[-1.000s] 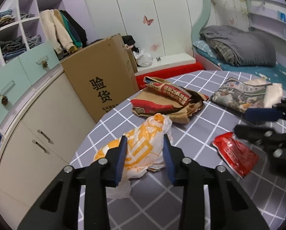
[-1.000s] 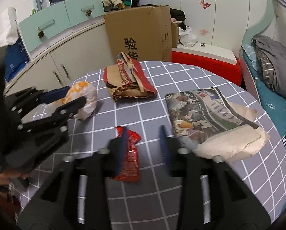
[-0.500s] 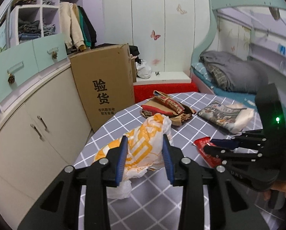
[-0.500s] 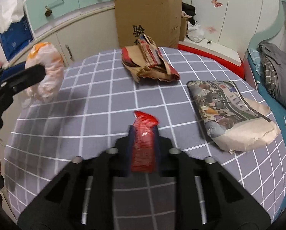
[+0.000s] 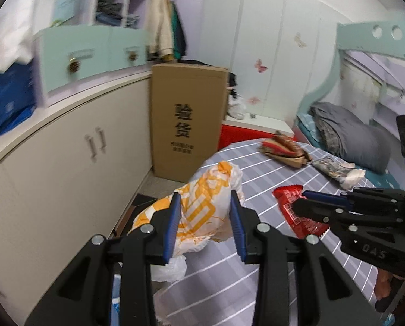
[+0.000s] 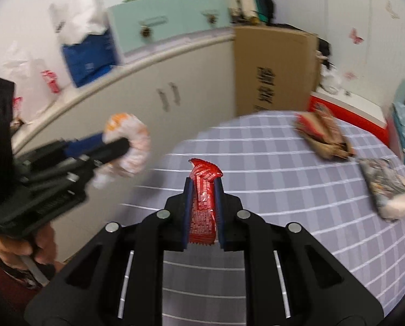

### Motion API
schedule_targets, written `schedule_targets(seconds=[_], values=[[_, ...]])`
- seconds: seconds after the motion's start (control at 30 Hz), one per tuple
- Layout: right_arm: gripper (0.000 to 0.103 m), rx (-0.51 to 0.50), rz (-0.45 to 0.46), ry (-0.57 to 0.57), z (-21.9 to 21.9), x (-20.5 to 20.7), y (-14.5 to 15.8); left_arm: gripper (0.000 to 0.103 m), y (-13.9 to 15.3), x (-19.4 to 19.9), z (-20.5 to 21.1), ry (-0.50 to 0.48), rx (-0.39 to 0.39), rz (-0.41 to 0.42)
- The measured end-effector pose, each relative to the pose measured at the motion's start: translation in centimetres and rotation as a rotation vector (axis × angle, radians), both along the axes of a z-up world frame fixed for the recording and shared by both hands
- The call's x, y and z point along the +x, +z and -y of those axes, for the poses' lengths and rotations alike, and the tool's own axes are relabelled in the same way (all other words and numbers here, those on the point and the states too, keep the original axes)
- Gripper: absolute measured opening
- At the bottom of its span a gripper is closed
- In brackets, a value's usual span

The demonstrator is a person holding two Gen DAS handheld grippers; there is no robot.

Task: Collect trash
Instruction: 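Carry the red wrapper and white bag to the wastebasket, then open the left tool over the wastebasket while the right tool opens to drop the wrapper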

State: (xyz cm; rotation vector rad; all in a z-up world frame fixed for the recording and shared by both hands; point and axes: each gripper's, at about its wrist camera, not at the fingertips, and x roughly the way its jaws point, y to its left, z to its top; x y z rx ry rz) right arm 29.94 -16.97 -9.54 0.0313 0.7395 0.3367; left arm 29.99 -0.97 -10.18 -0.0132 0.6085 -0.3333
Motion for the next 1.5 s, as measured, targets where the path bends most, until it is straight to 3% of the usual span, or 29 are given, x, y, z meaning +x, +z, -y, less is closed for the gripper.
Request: schedule_targets(seconds=[0.2,0.3,0.57,0.63,0.77,0.83,0.9,1.5], values=[[0.015,0.040,-0.017,0.123,-8.8,-0.5,-1.1,0.034,-2.8,-1.2,-8.6,0.124,-0.015,-0.058],[0.015,0.057,-0.049,0.170,-12.8,-0.1,-2.4,0.034,-4.8,-1.4,-12.7,0.198,0.020,-0.098],[0.015,0.071,-0.097,0.235,-20.8,1.5,-5.6,0.035,-9.4,-1.3,-20.3,0.313,0.031,-0.201],[0.015,0.070,-0.093,0.231,-21.9,1.7,-6.2,0.035,-10.4,-0.8,-21.4,0.335,0.046,-0.218],[0.015,0.080,-0.081,0.210,-23.0,2.4,-7.3,0.042,-12.1,0.9,-24.2,0.376,-0.006,-0.268],[0.015,0.078,-0.079,0.197,-23.4,2.7,-7.9,0.061,-12.7,1.2,-25.3,0.404,-0.036,-0.289],[0.015,0.075,-0.081,0.190,-23.5,3.0,-8.3,0.069,-13.2,1.2,-26.3,0.435,-0.062,-0.293],[0.016,0.067,-0.163,0.208,-26.6,3.7,-12.1,0.071,-14.2,0.1,-27.8,0.447,-0.113,-0.307]])
